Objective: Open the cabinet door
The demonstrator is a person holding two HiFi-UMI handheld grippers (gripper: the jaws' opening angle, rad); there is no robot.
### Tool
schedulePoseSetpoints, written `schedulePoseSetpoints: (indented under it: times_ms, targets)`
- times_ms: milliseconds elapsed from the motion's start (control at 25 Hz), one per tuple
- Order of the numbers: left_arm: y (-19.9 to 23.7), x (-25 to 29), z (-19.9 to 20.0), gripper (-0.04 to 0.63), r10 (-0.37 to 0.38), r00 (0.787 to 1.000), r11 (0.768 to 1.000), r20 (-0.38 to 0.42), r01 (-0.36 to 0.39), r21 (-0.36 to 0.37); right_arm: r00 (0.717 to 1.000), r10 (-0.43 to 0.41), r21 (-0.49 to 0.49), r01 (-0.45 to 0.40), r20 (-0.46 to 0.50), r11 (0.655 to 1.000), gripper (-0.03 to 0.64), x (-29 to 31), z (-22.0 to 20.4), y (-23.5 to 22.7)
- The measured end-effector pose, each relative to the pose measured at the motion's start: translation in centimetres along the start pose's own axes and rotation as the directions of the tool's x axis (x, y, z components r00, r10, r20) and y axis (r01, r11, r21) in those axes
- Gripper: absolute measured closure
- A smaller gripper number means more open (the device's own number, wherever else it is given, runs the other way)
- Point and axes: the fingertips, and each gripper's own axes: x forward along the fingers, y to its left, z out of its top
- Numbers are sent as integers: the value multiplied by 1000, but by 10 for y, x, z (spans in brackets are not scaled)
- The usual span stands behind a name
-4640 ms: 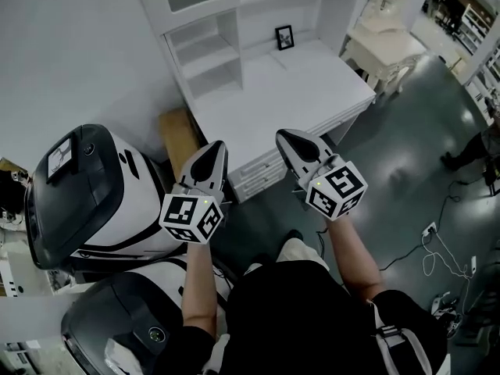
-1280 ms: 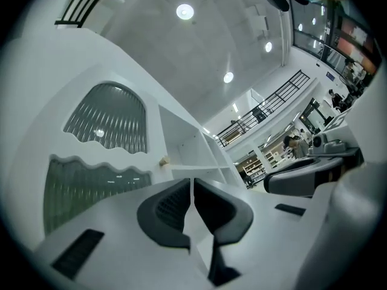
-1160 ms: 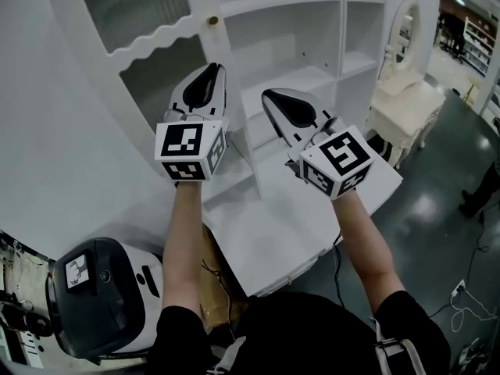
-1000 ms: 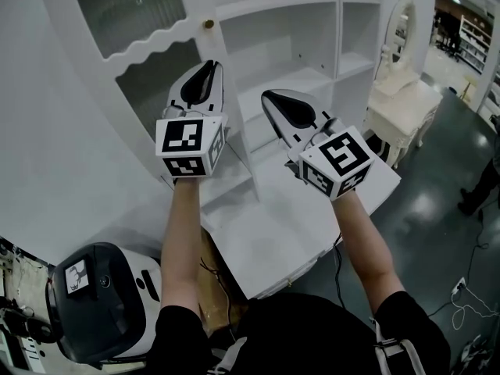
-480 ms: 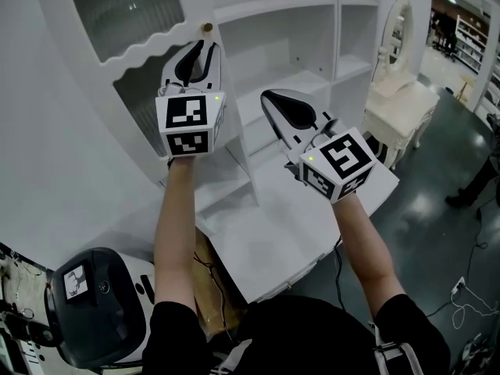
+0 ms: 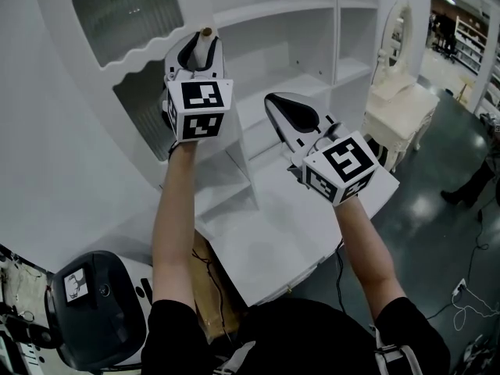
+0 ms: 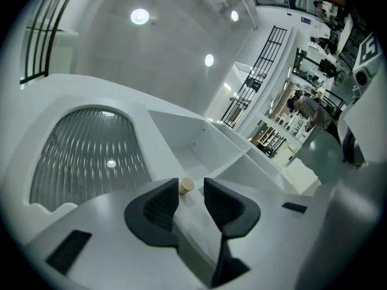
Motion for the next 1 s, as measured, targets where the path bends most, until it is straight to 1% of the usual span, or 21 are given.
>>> schedulePoseSetpoints:
  times_ms: [160,400,720,760,840,1000]
  targets:
    - [-1,10,-2,451,20,999,997,-32,-17,72,1000,-4,4,4,2,1000,598,-2,-1,-4]
    - [2,23,-4,451,44,997,991,-63,-35,129,1000,1,14,0,-5,1000,598,-3,-7,-5]
    - [5,32,-4,451,86,993,987,-80,-74,144,1000,-13,23,14,-6,1000,598,-10,-9,-17]
    - [6,32,-4,455,95,992,986,-80,-82,147,1000,-14,24,14,-8,1000,598,-11,-9,-18]
    - [8,33,-4,485,112,991,984,-78,-99,151,1000,-14,26,14,-10,1000,598,-11,-10,-20]
    - [10,33,-4,492,126,989,980,-75,-112,166,1000,-9,32,9,-15,999,598,-12,-12,-19]
